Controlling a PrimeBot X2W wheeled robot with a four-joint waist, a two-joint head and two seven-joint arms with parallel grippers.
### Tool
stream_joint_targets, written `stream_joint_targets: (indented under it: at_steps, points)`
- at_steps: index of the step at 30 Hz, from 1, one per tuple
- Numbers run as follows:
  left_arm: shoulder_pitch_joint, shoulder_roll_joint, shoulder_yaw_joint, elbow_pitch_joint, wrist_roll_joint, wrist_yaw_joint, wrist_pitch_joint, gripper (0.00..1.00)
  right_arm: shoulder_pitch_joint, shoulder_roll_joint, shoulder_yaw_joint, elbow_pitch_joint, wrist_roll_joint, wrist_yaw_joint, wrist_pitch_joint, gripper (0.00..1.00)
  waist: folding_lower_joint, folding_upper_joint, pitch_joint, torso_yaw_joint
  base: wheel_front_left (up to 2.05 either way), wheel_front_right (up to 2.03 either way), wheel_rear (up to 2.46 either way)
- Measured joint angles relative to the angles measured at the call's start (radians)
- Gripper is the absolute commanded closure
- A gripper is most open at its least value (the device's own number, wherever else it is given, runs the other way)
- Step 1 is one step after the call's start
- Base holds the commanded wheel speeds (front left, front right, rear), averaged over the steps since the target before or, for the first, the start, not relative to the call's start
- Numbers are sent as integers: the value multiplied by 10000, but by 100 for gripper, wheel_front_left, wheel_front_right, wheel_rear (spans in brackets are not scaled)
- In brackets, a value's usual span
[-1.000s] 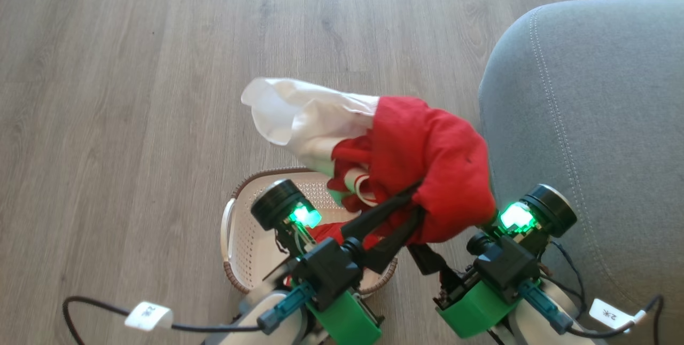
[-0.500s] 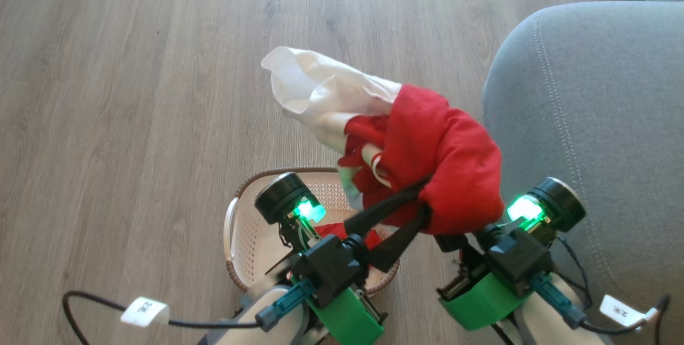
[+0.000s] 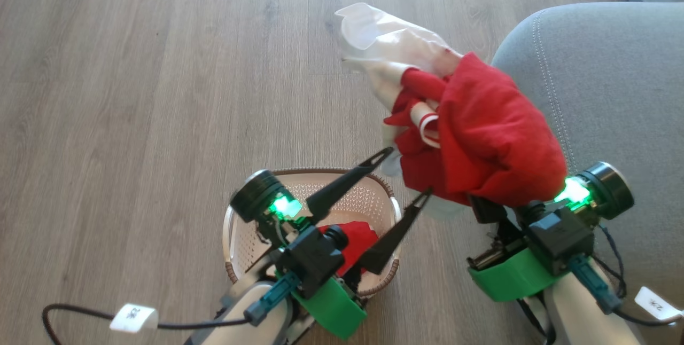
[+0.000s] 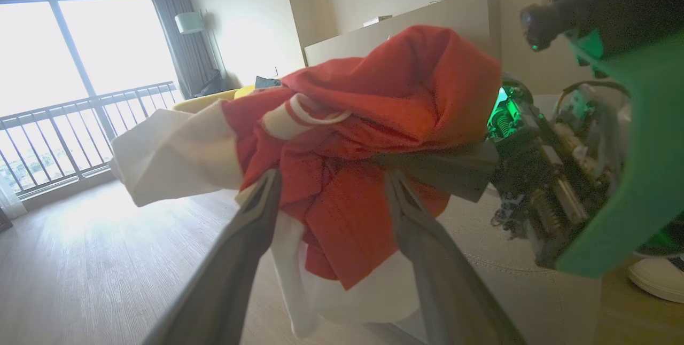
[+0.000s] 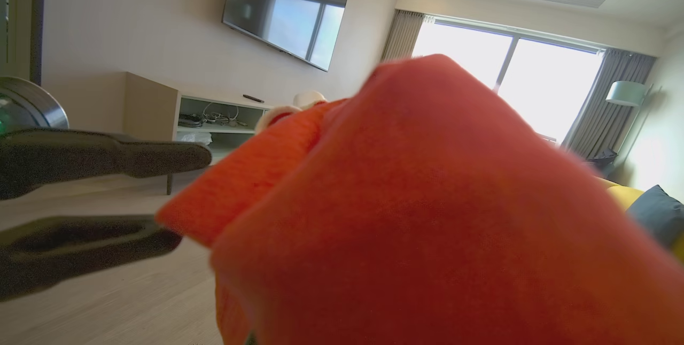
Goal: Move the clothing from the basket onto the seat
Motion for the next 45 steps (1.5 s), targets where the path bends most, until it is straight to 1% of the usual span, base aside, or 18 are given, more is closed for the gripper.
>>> stream_joint_targets:
  at_steps: [2, 5, 7, 13, 17, 21, 25, 32, 36, 45]
  points:
    - [103, -8, 174, 111, 84, 63, 0, 0, -2, -19, -146, -25, -8, 0, 0, 100, 0, 0, 1, -19, 0, 0, 0]
    - [180, -6, 316, 351, 307, 336, 2, 0, -18, -40, -324, -65, -67, 0, 0, 100, 0, 0, 7, -52, 0, 0, 0]
    - [180, -6, 443, 431, 320, 437, 2, 0, -24, -84, -462, -71, -90, 0, 0, 100, 0, 0, 9, -62, 0, 0, 0]
    - [271, 27, 464, 836, 360, 451, 2, 0, -30, -278, -752, -96, -98, 0, 0, 100, 0, 0, -47, -80, 0, 0, 0]
    - [632, 71, 456, 1331, 364, 453, 4, 0, -30, -332, -951, -100, -182, 0, 0, 100, 0, 0, -101, -111, 0, 0, 0]
    - [965, 56, 470, 1902, 94, 408, 10, 0, -26, -339, -1325, -100, -182, 0, 0, 100, 0, 0, -192, -154, 0, 0, 0]
    - [1224, -13, 522, 2127, -198, 207, 10, 0, 20, -385, -1475, -130, -182, 0, 0, 100, 0, 0, -268, -231, 0, 0, 0]
    - [1598, -69, 571, 2291, -196, 4, 10, 0, 36, -412, -1766, -169, -257, 0, -2, 100, 0, 0, -299, -392, 0, 0, 0]
    - [1646, -63, 564, 2336, 88, -8, 10, 0, 36, -430, -1795, -242, -257, 0, -2, 100, 0, 0, -225, -451, 0, 0, 0]
    - [1643, -81, 788, 2328, 151, -75, 10, 0, 33, -447, -1933, -249, -307, 0, -2, 100, 0, 0, -88, -483, 0, 0, 0]
